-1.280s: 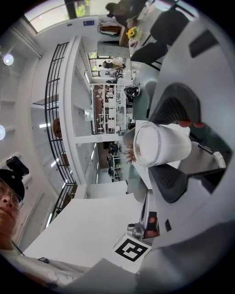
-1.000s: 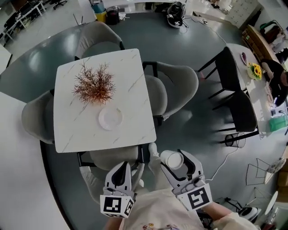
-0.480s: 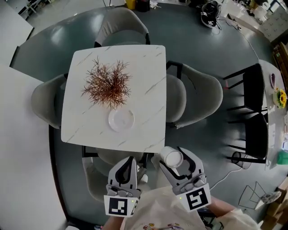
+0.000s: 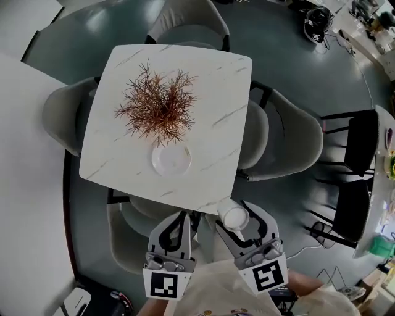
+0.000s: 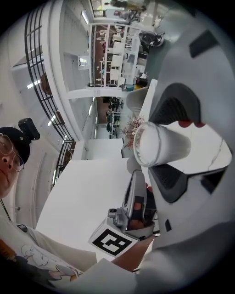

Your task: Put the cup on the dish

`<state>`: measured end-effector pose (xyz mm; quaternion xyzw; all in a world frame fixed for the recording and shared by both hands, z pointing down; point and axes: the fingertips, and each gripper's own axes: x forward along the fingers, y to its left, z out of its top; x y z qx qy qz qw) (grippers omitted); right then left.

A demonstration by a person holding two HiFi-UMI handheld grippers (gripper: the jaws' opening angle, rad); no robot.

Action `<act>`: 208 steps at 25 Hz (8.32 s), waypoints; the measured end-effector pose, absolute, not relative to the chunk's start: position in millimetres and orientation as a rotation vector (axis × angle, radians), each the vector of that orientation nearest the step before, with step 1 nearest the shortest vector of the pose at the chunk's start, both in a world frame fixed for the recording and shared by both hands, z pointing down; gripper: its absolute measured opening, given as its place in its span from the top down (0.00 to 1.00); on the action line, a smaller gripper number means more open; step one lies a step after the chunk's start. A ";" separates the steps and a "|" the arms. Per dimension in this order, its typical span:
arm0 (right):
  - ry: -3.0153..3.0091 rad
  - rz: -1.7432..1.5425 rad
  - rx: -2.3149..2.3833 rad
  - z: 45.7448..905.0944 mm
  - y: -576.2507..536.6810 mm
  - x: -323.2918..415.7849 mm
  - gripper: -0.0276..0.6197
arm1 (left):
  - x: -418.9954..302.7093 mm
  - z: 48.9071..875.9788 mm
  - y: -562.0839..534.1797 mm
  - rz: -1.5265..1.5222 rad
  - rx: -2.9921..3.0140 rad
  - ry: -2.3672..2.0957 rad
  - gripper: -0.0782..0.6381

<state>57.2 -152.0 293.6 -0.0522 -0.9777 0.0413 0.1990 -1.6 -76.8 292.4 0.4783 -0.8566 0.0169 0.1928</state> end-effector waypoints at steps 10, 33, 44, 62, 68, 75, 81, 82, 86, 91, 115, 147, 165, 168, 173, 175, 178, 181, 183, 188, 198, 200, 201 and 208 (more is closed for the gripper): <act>-2.703 -0.010 -0.283 338.3 -129.6 15.9 0.55 | -33.8 345.5 -59.8 0.008 1.262 -2.400 0.89; -2.690 -0.047 -0.337 402.0 -103.8 -38.5 0.55 | -54.9 415.9 -35.9 -0.022 1.223 -2.364 0.89; -2.674 -0.048 -0.358 435.3 -89.4 -54.7 0.55 | -64.5 458.4 -23.6 -0.083 1.174 -2.357 0.89; -2.656 -0.027 -0.283 477.7 -75.3 -95.4 0.55 | -95.0 487.3 -10.2 -0.109 1.126 -2.356 0.89; -2.654 -0.019 -0.231 493.0 -75.2 -105.9 0.55 | -99.4 490.9 -11.2 -0.103 1.155 -2.327 0.89; -2.646 -0.007 -0.200 501.1 -71.2 -119.0 0.55 | -102.3 493.1 -5.8 -0.101 1.160 -2.306 0.89; -2.648 -0.001 -0.178 507.8 -72.1 -130.2 0.55 | -103.7 496.5 -6.2 -0.099 1.171 -2.295 0.89; -2.645 0.006 -0.174 509.3 -72.2 -131.6 0.55 | -104.3 496.6 -5.9 -0.102 1.168 -2.297 0.89; -2.645 0.005 -0.154 509.5 -74.2 -136.1 0.55 | -106.3 494.4 -5.7 -0.100 1.176 -2.297 0.89; -2.638 0.003 -0.150 512.9 -74.8 -138.2 0.55 | -107.6 495.3 -6.3 -0.094 1.175 -2.301 0.89; -2.630 0.039 -0.149 521.5 -75.8 -126.2 0.55 | -99.7 495.1 -6.4 -0.088 1.157 -2.312 0.89; -2.685 0.100 -0.164 465.6 -103.9 -74.9 0.67 | -63.8 436.7 -43.9 -0.041 1.237 -2.351 0.89; -2.782 0.050 -0.151 358.5 -117.5 -58.2 0.95 | -46.2 347.0 -35.1 -0.010 1.202 -2.437 0.89; -2.792 0.043 -0.167 343.8 -115.0 -53.3 0.95 | -45.7 332.2 -30.7 -0.037 1.173 -2.458 0.89; -2.817 0.038 -0.190 321.3 -109.8 -48.8 0.95 | -41.7 312.1 -26.0 -0.042 1.169 -2.480 0.89; -2.828 0.035 -0.195 313.2 -109.4 -47.1 0.95 | -39.7 303.0 -27.2 -0.046 1.177 -2.493 0.89; -2.841 0.030 -0.206 302.3 -106.8 -43.8 0.95 | -35.0 290.4 -26.7 -0.059 1.184 -2.505 0.89; -2.847 0.021 -0.224 293.5 -103.4 -41.9 0.95 | -32.0 281.2 -24.1 -0.053 1.194 -2.515 0.89; -2.855 0.020 -0.237 288.1 -101.2 -41.8 0.95 | -31.4 275.1 -22.0 -0.048 1.198 -2.529 0.89; -2.865 0.010 -0.272 271.3 -96.0 -36.6 0.95 | -27.7 263.8 -12.1 -0.053 1.170 -2.558 0.89; -2.866 -0.007 -0.267 251.3 -102.9 -30.4 0.95 | -15.1 243.3 0.4 -0.058 1.151 -2.595 0.89; -2.866 -0.026 -0.249 250.7 -106.3 -31.6 0.95 | -16.4 240.3 1.5 -0.066 1.147 -2.601 0.89; -2.868 -0.028 -0.241 249.8 -107.8 -32.1 0.95 | -17.3 238.5 2.0 -0.073 1.143 -2.603 0.89; -2.884 0.002 -0.241 236.6 -110.6 -28.3 0.95 | -14.8 235.3 14.1 -0.046 1.156 -2.613 0.89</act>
